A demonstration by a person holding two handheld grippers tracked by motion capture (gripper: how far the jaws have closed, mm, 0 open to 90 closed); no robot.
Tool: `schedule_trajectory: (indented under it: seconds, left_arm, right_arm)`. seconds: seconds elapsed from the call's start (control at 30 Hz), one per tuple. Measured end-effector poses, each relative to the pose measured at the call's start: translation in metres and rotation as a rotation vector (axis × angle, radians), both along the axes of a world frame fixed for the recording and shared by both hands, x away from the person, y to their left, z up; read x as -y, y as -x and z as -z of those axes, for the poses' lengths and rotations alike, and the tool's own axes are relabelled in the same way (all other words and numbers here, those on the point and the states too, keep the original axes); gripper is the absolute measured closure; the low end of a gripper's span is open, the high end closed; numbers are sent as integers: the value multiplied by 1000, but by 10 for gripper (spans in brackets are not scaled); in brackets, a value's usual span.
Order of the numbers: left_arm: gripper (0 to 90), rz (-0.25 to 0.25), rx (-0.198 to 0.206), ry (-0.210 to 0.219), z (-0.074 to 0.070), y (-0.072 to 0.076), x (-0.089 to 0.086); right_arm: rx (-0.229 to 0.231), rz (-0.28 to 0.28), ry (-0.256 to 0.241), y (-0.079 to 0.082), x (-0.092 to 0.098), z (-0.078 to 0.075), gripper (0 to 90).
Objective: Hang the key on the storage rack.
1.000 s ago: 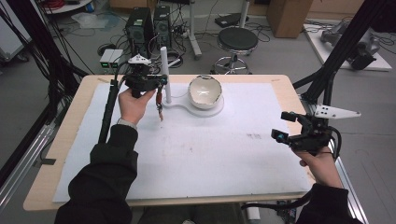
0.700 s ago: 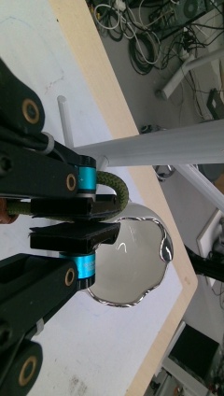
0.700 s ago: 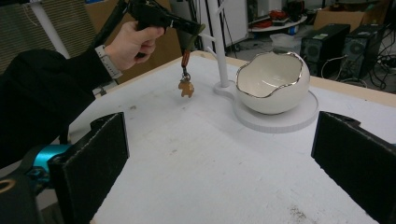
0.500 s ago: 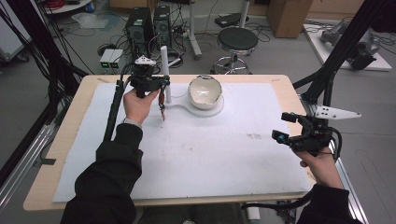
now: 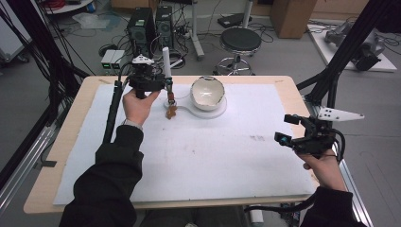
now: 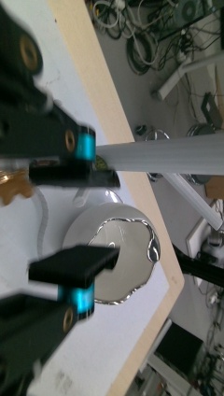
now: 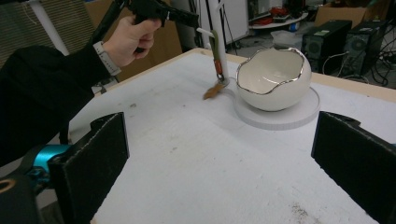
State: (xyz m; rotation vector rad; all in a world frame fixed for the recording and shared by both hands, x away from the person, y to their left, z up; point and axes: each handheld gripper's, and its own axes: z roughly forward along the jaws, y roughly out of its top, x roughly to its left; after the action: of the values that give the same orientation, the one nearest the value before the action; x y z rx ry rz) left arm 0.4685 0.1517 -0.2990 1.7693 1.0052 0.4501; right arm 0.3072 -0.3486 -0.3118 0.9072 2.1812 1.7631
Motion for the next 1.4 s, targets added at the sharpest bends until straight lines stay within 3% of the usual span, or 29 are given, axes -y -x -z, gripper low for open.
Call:
schedule_trajectory:
  seconds: [0.1,0.17,0.33,0.63,0.77,0.87,1.0,1.1,1.2,1.4]
  left_arm:
    - [341,41,15,57,-4,6,-7]
    - [195,50,47,70,-7,14,-11]
    - [127,104,89,96,-15,39,-23]
    - [110,156,139,176,-18,93,-65]
    - [95,137,163,193,-13,115,-84]
    - [95,113,181,185,-8,132,-98]
    - [95,124,186,173,-3,153,-117]
    - [95,133,207,170,-1,166,-126]
    - [95,146,207,139,-1,178,-132]
    - [95,142,224,124,0,196,-145]
  right_arm:
    - [0,-1,5,0,0,0,31]
    - [1,1,6,-1,0,1,31]
    - [11,31,4,-1,2,1,31]
    - [31,72,5,-1,9,-1,31]
    - [41,86,-2,-3,10,-2,32]
    - [38,97,3,-4,10,-2,31]
    - [49,108,6,-6,12,-3,31]
    - [48,119,0,-7,15,-3,31]
    - [52,129,-10,-7,16,-4,32]
    - [72,159,14,-5,16,-6,31]
